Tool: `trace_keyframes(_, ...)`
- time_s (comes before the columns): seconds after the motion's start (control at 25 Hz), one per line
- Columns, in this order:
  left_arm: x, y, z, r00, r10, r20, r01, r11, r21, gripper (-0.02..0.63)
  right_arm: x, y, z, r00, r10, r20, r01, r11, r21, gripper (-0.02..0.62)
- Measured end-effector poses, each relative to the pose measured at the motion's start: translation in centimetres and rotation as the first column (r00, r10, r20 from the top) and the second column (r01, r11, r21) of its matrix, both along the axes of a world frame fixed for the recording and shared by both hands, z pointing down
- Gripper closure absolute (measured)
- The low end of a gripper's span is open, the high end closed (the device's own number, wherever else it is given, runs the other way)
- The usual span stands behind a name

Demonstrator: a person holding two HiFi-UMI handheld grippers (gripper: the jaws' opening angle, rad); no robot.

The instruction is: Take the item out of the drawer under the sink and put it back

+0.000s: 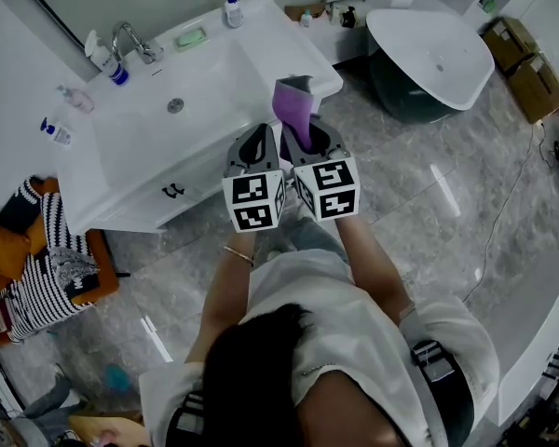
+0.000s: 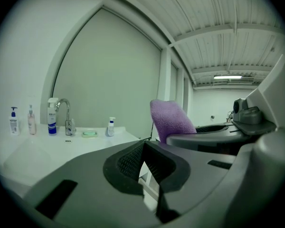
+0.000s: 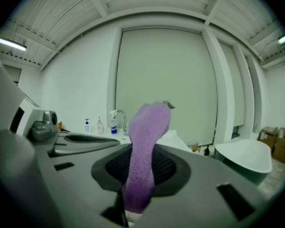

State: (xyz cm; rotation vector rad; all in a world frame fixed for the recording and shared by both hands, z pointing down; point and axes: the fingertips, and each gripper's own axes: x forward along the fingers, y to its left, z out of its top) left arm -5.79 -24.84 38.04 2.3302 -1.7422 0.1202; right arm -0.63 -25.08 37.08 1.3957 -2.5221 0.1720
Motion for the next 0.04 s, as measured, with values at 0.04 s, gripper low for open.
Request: trace_keyframes(0.04,-0.03,-0.01,0.00,1.000,0.000,0.000,0.000,1.000,0.001,0.603,-0.04,0.01,0.03,1.000,0.000,-0.001,0.000,1.000,0.000,0.497)
